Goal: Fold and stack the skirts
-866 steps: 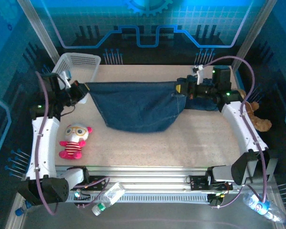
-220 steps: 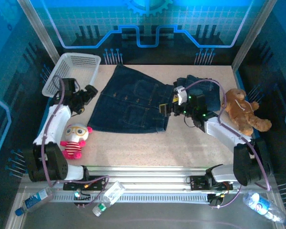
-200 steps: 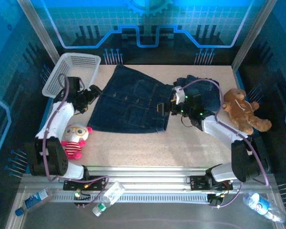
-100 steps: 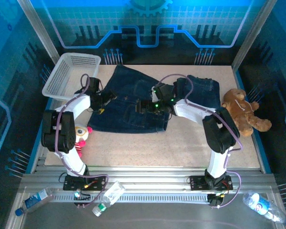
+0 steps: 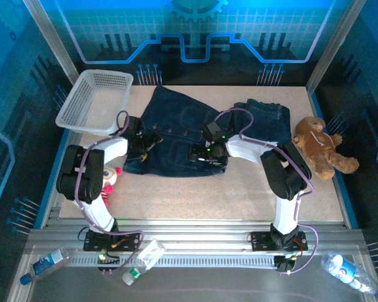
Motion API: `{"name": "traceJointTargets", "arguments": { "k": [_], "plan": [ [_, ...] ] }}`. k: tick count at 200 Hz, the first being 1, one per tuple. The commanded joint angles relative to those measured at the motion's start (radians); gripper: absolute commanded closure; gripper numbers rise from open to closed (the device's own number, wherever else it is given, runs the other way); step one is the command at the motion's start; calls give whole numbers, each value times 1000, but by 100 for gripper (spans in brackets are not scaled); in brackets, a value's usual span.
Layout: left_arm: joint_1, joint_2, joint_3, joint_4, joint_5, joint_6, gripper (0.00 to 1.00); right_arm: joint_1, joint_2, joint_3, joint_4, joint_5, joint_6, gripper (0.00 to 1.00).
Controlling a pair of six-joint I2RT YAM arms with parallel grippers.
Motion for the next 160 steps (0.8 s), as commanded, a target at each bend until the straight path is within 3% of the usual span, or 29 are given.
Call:
{"name": "traceJointTargets", "arguments": {
  "k": [1, 23, 45, 70, 112, 160],
  "plan": [
    [-59, 4, -129, -68, 47, -88, 1, -34, -28, -58, -117, 112, -33, 0],
    [-98, -53, -172, -82, 66, -130, 1, -37, -57, -60, -108, 170, -57, 0],
    [-115, -165, -195, -110, 8, -165, 1, -37, -102, -36, -108, 203, -91, 0],
    [-100, -218, -96, -147, -80, -124, 1, -75, -140, 2, -60, 114, -98, 0],
    [-79, -39, 251, -201, -122, 40, 1, -165, -43, 182, -55, 66, -49, 0],
    [-33, 203, 494, -197, -64, 68, 1, -175, 161, 416, -129, 30, -82, 0]
  ]
}}
